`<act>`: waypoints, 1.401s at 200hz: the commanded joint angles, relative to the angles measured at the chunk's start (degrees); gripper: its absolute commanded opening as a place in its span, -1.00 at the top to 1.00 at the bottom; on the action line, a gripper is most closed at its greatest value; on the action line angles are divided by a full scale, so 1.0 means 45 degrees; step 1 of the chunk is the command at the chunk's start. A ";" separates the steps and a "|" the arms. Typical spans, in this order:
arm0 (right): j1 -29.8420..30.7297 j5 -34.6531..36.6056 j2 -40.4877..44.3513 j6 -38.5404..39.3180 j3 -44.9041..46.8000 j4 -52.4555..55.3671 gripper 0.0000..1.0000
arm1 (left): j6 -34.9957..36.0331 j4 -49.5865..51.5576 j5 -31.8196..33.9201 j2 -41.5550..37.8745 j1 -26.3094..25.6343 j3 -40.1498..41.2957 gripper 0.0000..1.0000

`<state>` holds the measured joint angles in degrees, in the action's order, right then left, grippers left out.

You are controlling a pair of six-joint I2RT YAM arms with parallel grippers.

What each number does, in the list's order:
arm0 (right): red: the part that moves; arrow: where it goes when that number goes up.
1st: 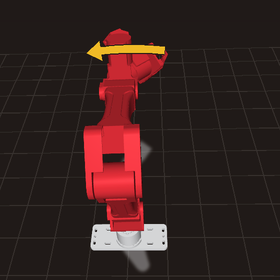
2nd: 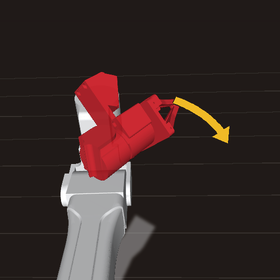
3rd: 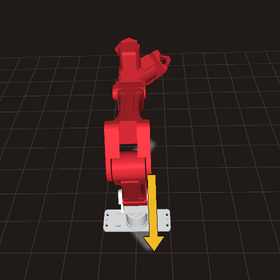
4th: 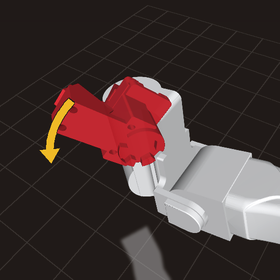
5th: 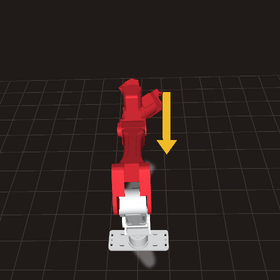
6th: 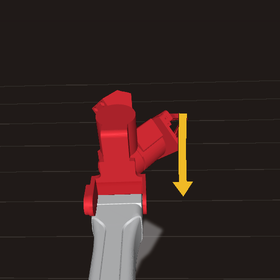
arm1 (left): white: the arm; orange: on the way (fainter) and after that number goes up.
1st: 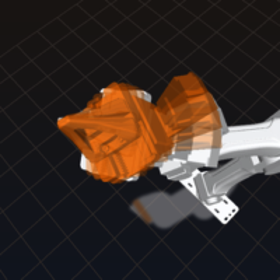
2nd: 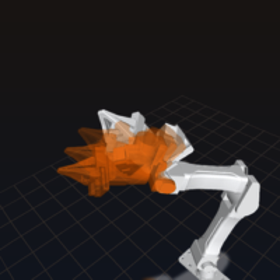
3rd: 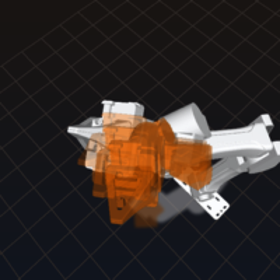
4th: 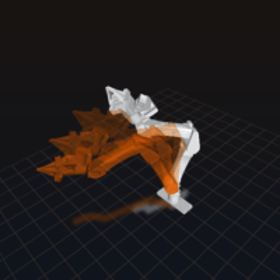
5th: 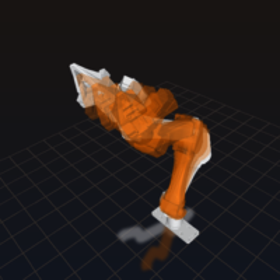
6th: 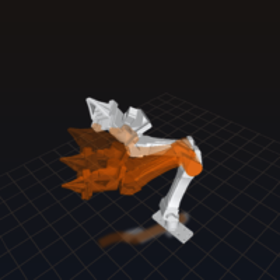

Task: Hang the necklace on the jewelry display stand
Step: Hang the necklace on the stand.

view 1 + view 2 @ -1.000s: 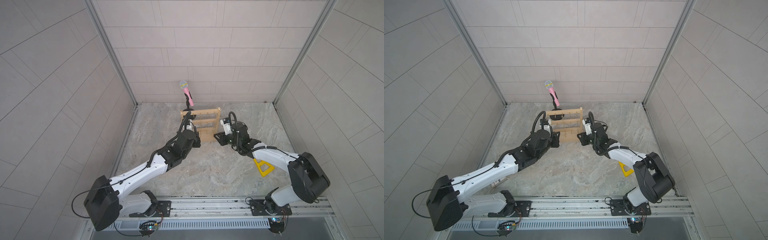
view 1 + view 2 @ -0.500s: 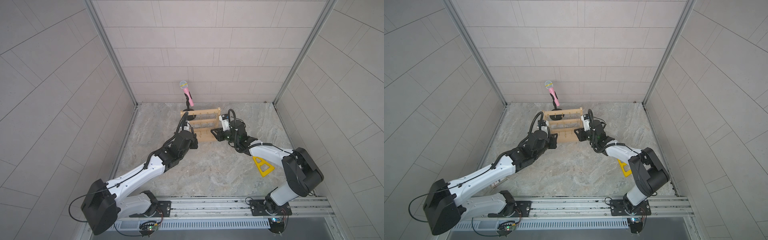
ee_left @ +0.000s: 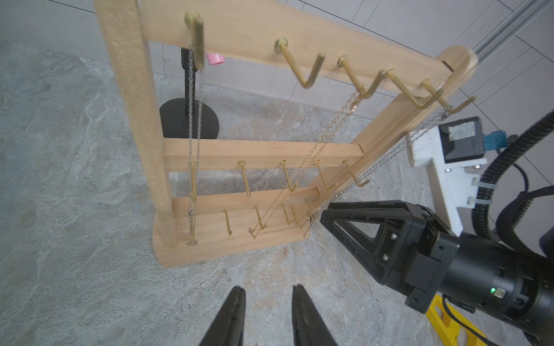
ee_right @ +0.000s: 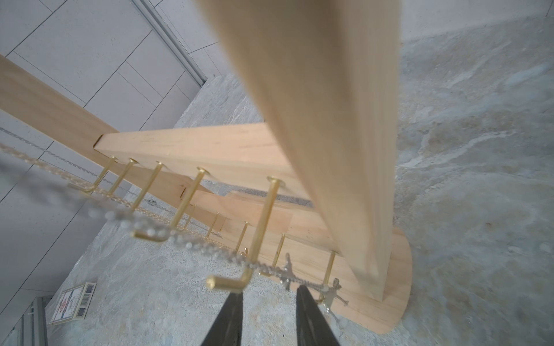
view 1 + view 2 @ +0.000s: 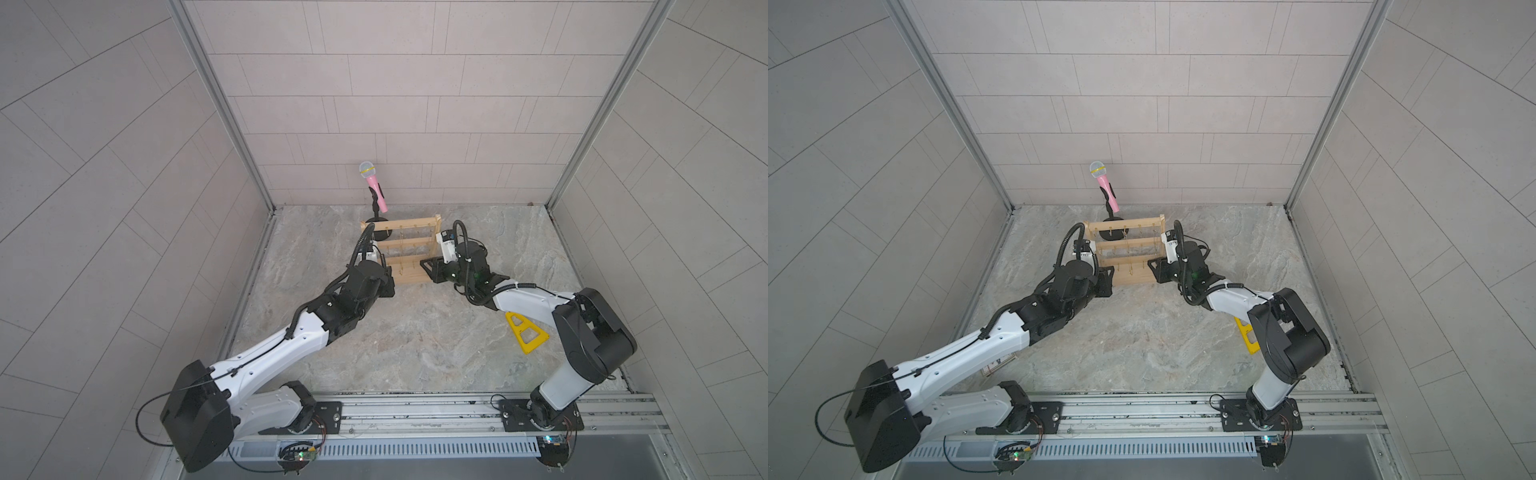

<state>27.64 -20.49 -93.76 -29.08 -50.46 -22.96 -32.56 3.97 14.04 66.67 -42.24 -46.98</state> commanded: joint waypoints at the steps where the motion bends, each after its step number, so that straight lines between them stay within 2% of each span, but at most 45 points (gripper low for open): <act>1: 0.0026 0.0229 -0.0108 -0.0164 -0.0302 -0.0419 0.35 | 0.0008 0.0121 0.0185 -0.0251 0.0085 0.0089 0.37; 50: 0.0015 0.0124 -0.0312 -0.0148 -0.0389 -0.0552 0.34 | 0.0010 0.0130 0.0226 -0.0241 0.0109 0.0114 0.38; 115: 0.0028 0.0202 -0.0476 -0.0198 -0.0448 -0.0592 0.51 | 0.0008 0.0158 0.0313 -0.0311 0.0129 0.0138 0.37; 179: 0.0027 0.0343 -0.0058 -0.0125 -0.0175 -0.0475 0.87 | -0.0012 0.0187 0.0373 -0.0313 0.0129 0.0182 0.37; 211: 0.0023 0.0311 0.0331 -0.0024 0.0057 -0.0366 0.98 | -0.0050 0.0172 0.0386 -0.0343 0.0144 0.0186 0.38; 272: 0.0049 0.0591 0.1311 0.0362 0.0873 -0.0463 1.00 | -0.0245 0.0195 0.0352 -0.0564 0.0129 0.0238 0.37; 280: 0.0164 0.0786 0.1396 0.0514 0.1067 -0.0663 0.88 | -0.0285 0.0241 0.0337 -0.0600 0.0134 0.0242 0.37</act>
<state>27.66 -18.87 -89.73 -28.45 -47.64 -24.18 -32.80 4.60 14.66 65.49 -41.89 -46.57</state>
